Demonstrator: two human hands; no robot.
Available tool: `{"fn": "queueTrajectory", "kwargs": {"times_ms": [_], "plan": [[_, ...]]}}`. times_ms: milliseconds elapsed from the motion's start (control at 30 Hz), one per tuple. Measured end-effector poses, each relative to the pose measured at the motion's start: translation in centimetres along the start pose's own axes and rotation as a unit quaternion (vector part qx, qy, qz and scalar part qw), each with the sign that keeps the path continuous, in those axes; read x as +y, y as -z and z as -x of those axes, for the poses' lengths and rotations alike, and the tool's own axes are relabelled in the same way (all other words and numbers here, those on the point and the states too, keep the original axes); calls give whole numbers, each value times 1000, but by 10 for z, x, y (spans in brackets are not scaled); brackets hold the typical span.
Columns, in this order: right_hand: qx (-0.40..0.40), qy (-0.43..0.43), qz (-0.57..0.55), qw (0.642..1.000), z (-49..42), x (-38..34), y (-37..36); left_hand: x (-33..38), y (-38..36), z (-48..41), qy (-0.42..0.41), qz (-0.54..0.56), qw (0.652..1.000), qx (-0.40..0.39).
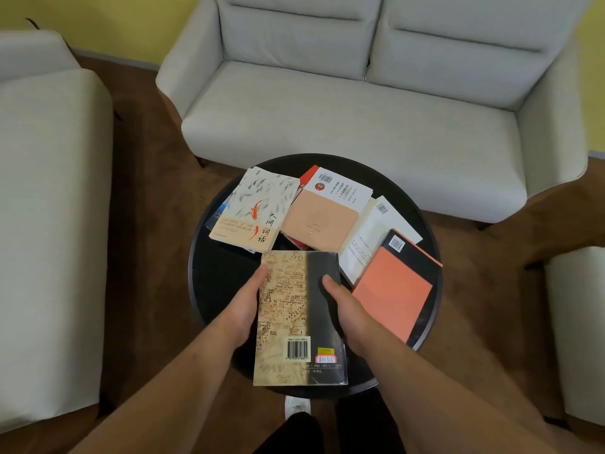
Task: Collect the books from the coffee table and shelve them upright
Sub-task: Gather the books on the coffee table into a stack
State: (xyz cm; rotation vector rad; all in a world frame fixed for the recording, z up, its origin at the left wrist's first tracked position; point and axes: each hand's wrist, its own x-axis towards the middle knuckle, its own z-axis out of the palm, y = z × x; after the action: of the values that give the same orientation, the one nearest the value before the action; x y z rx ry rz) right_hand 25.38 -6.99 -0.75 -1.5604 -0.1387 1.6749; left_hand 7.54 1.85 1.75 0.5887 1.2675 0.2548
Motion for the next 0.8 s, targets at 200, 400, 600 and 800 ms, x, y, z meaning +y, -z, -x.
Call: {"fn": "queueTrajectory", "kwargs": {"times_ms": [200, 400, 600, 800], "plan": [[-11, -16, -27, 999, -6, 4, 0, -5, -3, -8, 26, 59, 997, -37], [-3, -6, 69, 998, 1, -8, 2, 1, -7, -3, -28, 14, 999, -14], [130, 82, 160, 975, 39, -33, 38, -6, -22, 15, -207, -222, 946, 114], [412, -45, 227, 882, 21, -17, 126, -23, -23, 12, -250, -301, 907, 157]]}}
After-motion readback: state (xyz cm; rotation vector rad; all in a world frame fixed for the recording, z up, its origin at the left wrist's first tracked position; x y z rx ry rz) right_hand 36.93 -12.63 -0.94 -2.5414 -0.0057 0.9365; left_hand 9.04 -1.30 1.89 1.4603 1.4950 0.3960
